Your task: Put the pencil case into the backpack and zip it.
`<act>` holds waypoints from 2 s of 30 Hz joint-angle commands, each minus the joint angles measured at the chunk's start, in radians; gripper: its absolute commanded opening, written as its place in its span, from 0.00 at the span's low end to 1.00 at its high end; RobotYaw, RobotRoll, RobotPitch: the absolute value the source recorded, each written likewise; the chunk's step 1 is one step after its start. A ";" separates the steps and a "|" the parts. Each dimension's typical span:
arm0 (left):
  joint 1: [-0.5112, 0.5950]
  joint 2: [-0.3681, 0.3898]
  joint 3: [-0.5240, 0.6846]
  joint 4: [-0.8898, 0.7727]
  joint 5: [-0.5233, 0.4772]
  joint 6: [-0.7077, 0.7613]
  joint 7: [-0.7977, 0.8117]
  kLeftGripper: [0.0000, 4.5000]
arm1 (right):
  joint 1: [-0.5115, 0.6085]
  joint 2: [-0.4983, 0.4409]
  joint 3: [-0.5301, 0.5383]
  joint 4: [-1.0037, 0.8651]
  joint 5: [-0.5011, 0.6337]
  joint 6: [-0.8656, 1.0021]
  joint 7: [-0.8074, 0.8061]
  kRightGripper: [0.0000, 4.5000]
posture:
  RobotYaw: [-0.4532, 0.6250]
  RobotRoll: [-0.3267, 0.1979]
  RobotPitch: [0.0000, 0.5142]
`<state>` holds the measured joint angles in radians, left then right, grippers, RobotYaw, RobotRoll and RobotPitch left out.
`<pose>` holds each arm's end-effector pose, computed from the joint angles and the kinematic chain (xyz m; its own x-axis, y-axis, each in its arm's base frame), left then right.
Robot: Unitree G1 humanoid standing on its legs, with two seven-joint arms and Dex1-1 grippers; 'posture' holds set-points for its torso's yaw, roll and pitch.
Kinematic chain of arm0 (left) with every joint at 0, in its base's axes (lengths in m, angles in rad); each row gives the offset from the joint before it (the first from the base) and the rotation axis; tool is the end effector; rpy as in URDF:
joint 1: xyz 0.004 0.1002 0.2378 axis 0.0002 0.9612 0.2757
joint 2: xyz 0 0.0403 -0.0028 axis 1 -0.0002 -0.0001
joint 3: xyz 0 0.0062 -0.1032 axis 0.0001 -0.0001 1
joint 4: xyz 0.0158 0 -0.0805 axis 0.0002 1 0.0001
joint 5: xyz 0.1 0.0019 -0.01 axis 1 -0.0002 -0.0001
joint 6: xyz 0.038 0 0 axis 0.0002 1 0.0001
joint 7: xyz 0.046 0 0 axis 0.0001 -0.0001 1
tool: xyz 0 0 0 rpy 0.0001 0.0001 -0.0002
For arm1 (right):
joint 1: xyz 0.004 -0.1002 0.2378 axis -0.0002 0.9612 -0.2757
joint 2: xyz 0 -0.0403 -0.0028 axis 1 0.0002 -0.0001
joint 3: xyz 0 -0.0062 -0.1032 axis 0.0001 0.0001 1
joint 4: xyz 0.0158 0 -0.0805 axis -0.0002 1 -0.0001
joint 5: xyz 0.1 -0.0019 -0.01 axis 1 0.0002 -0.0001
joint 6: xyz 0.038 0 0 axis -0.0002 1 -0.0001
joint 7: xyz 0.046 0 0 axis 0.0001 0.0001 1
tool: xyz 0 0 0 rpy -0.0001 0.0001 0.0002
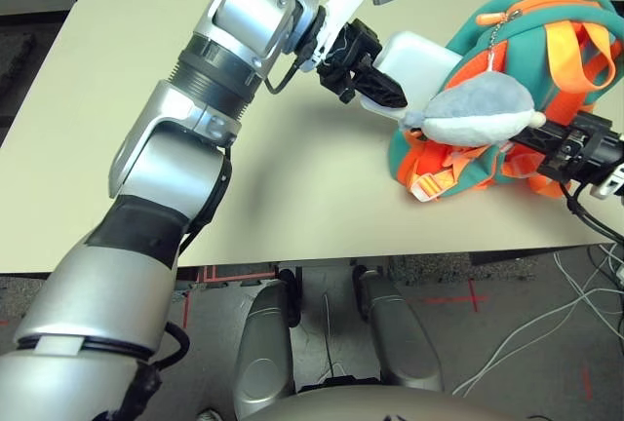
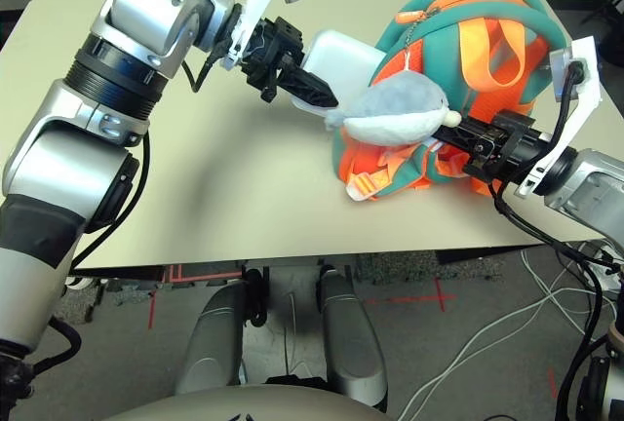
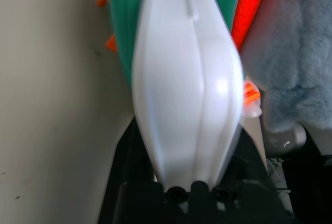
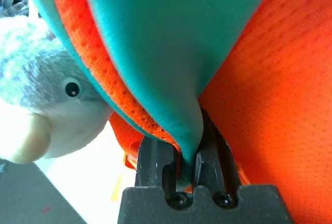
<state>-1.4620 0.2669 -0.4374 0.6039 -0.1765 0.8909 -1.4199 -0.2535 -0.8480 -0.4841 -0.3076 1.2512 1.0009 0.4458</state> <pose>0.3432 0.0618 0.3072 -0.0411 -0.8229 -0.5667 0.9987 -0.0162 -0.0490 0.2005 -0.2825 0.2210 0.7501 0.6605 -0.0343 -0.6249 0.7248 0.2900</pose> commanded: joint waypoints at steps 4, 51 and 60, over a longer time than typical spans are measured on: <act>-0.007 0.001 0.108 -0.058 -0.069 0.024 0.014 0.95 | 0.000 0.003 0.001 -0.008 -0.006 0.001 0.002 0.01 | 0.26 0.62 0.52; -0.001 -0.149 0.196 0.088 -0.061 -0.138 0.251 0.00 | -0.014 0.041 0.006 -0.005 -0.029 0.008 0.001 0.01 | 0.26 0.62 0.53; 0.010 -0.168 0.216 0.077 -0.051 -0.174 0.260 0.00 | -0.022 0.046 0.016 0.008 -0.038 0.006 0.008 0.01 | 0.27 0.62 0.52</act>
<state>-1.4479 0.1098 -0.2039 0.7114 -0.2351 0.7276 -1.1502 -0.2774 -0.8102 -0.4853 -0.2951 1.2121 1.0021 0.4469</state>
